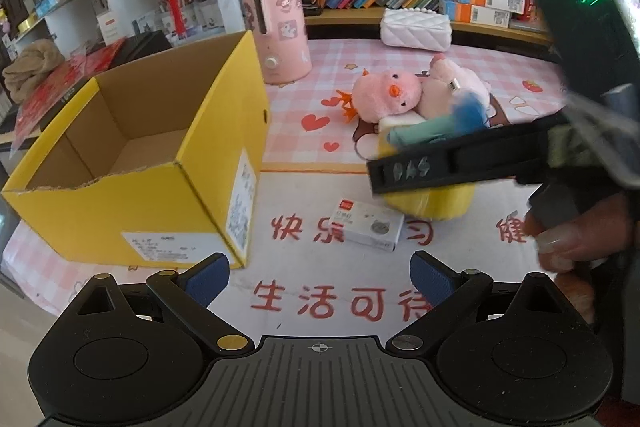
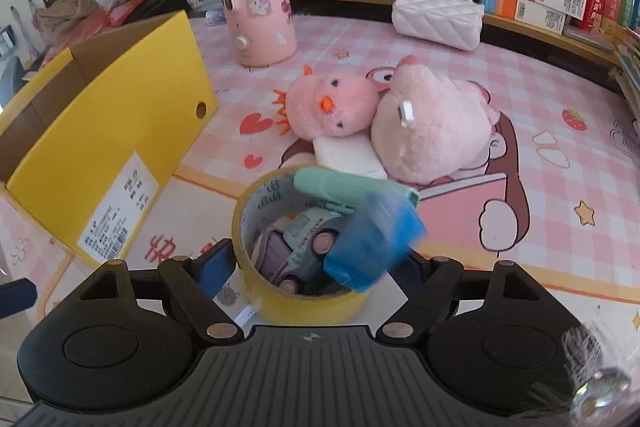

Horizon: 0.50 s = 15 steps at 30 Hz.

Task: Organize objects
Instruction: 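Grasp the yellow tape roll rim with the right tool while the left tool approaches the white staples box, then lift the tape roll with the right tool while the left tool grasps the white staples box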

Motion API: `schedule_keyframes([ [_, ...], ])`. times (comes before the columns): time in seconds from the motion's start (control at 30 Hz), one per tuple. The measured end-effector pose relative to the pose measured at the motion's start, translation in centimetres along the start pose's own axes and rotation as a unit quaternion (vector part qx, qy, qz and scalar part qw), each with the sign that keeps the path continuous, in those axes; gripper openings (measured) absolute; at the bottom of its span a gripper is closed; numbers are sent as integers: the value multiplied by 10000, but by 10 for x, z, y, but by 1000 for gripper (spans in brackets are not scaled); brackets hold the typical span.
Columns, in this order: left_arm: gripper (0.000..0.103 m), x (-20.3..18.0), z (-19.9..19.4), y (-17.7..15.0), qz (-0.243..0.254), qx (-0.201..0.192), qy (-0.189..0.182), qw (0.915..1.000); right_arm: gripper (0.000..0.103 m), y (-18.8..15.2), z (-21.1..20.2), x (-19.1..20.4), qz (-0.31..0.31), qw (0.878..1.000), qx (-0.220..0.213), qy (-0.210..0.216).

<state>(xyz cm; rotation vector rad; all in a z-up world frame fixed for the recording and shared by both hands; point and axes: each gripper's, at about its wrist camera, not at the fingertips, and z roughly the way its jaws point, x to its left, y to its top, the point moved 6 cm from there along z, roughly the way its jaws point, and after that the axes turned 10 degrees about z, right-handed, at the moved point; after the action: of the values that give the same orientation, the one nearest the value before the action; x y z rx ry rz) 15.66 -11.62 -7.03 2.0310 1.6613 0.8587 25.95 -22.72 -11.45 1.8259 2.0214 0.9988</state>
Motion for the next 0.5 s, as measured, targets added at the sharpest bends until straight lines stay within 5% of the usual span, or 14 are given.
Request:
schedule_keyframes([
  [0.17,95,-12,11,13,69,-112,-258,9996,79,18,-42,-7,-87,9972,-699,255],
  [0.5,85,-29,66,26,134,153,-487,9986,79,33,-98,-42,47,9855,-1695,-64],
])
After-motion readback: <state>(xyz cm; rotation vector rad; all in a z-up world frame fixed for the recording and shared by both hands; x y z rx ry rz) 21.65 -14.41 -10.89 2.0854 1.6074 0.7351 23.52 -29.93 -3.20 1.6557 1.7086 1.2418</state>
